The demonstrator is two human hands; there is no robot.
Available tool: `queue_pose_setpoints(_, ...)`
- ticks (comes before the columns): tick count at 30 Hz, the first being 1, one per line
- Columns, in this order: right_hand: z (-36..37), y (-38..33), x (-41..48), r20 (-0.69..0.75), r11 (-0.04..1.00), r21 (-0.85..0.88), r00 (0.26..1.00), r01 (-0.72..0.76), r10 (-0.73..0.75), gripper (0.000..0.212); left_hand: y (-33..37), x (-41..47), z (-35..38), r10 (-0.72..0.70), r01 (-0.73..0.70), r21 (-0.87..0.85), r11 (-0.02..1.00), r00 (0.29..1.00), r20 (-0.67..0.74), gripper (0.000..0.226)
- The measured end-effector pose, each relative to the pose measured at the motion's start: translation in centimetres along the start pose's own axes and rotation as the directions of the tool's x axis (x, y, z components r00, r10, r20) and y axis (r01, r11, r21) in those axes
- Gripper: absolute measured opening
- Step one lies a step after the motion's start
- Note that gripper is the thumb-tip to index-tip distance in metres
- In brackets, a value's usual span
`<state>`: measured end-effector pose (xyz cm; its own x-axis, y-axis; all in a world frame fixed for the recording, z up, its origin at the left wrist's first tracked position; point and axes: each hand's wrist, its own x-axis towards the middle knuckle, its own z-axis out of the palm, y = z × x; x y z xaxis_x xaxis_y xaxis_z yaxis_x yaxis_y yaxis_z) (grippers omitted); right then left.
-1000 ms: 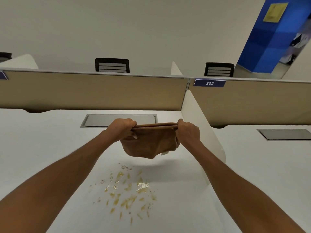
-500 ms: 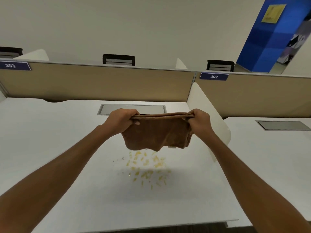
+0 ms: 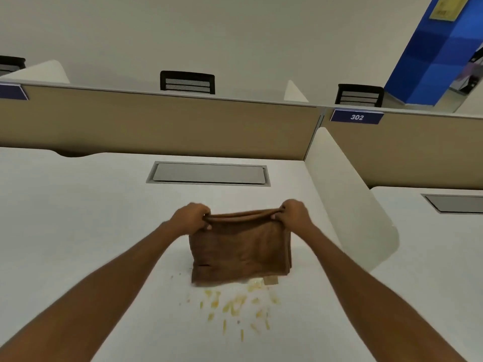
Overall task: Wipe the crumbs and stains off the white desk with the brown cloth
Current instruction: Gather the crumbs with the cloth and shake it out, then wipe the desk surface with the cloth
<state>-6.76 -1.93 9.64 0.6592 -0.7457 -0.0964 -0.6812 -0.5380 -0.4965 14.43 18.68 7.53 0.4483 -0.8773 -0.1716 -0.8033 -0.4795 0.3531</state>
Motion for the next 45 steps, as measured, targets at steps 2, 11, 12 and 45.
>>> queue_pose_setpoints(2,3.5,1.2,3.4,0.065,1.0,0.0,0.998,-0.005,0.005,0.021,-1.7,2.9,2.8,-0.034,0.034,0.067,0.997,0.999,-0.002,0.004)
queue_pose_setpoints(11,10.0,2.2,8.9,-0.018,0.992,-0.115,0.998,-0.057,0.055,0.041,-5.8,7.1,7.0,-0.186,0.201,0.084,0.976,0.969,-0.161,0.036)
queue_pose_setpoints(12,10.6,2.0,8.4,-0.038,0.983,-0.183,0.999,-0.032,0.026,0.053,-6.0,6.7,7.2,-0.175,0.195,0.087,0.977,0.965,-0.193,0.04)
queue_pose_setpoints(45,22.0,-6.5,-0.9,0.207,0.82,-0.449,0.934,0.356,-0.292,0.071,-12.6,-7.1,11.4,-0.055,0.065,0.151,0.986,0.996,-0.068,0.09)
